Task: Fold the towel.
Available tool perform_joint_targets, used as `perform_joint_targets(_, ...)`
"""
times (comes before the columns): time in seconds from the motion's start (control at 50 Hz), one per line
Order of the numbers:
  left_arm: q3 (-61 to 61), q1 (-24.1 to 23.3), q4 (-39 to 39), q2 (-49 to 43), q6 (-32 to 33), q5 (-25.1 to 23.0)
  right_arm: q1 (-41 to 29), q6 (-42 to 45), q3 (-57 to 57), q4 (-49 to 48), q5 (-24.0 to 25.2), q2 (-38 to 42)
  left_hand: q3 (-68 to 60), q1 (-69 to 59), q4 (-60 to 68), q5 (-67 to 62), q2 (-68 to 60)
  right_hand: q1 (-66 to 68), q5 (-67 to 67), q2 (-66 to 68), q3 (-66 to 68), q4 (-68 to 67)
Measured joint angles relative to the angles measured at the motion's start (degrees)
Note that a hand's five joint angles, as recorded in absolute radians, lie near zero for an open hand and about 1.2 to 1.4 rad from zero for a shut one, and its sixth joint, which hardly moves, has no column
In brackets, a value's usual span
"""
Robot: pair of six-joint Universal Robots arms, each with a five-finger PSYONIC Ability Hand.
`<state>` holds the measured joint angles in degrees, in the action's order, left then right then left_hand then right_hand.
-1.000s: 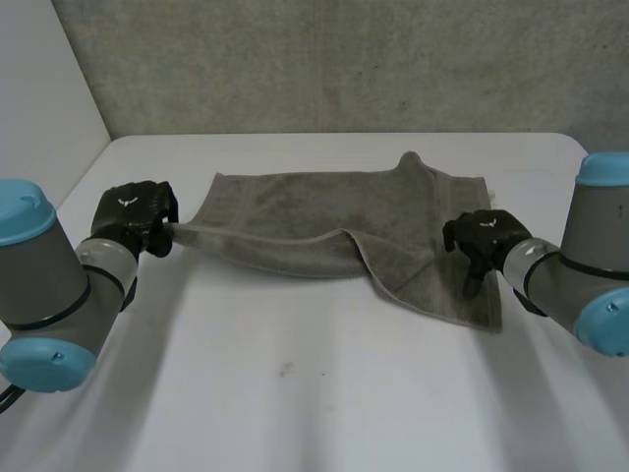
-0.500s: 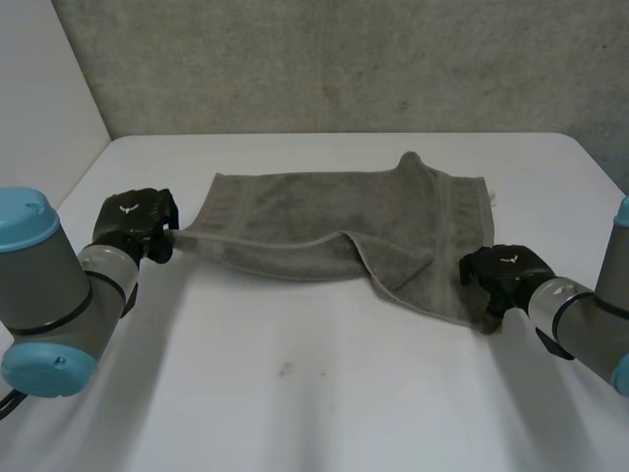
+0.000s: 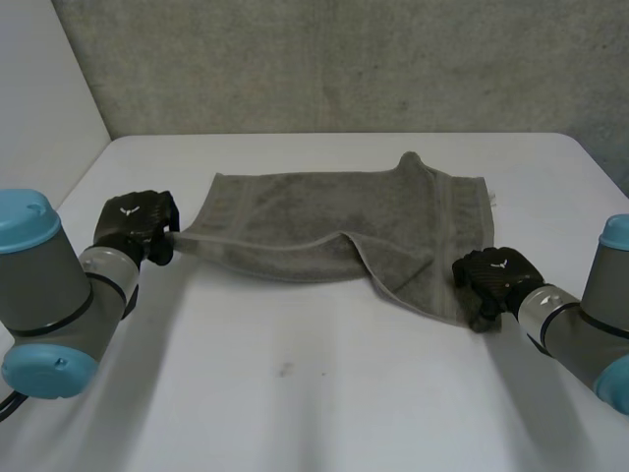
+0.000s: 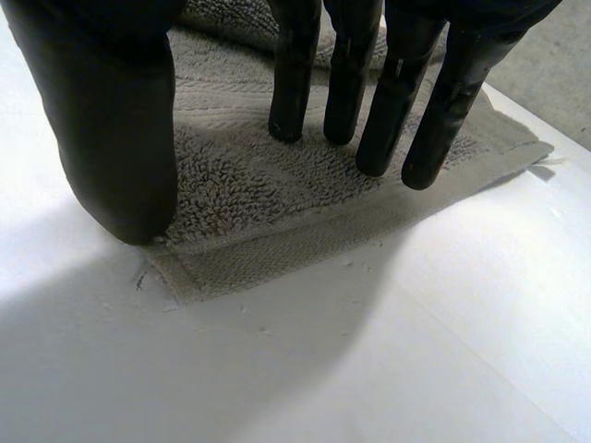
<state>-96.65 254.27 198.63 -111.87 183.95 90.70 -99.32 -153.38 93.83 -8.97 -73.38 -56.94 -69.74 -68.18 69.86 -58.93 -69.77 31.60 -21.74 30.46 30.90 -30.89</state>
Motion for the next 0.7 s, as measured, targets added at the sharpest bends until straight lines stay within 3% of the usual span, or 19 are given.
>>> perform_joint_targets(0.7, -0.1, 0.1, 0.0, 0.0, -0.1, 0.0, -0.3, -0.3, -5.9, -1.9, -0.5, 3.0, 0.0, 0.0, 0.0, 0.0, 0.0, 9.3, -8.8, 10.0, 10.0, -10.0)
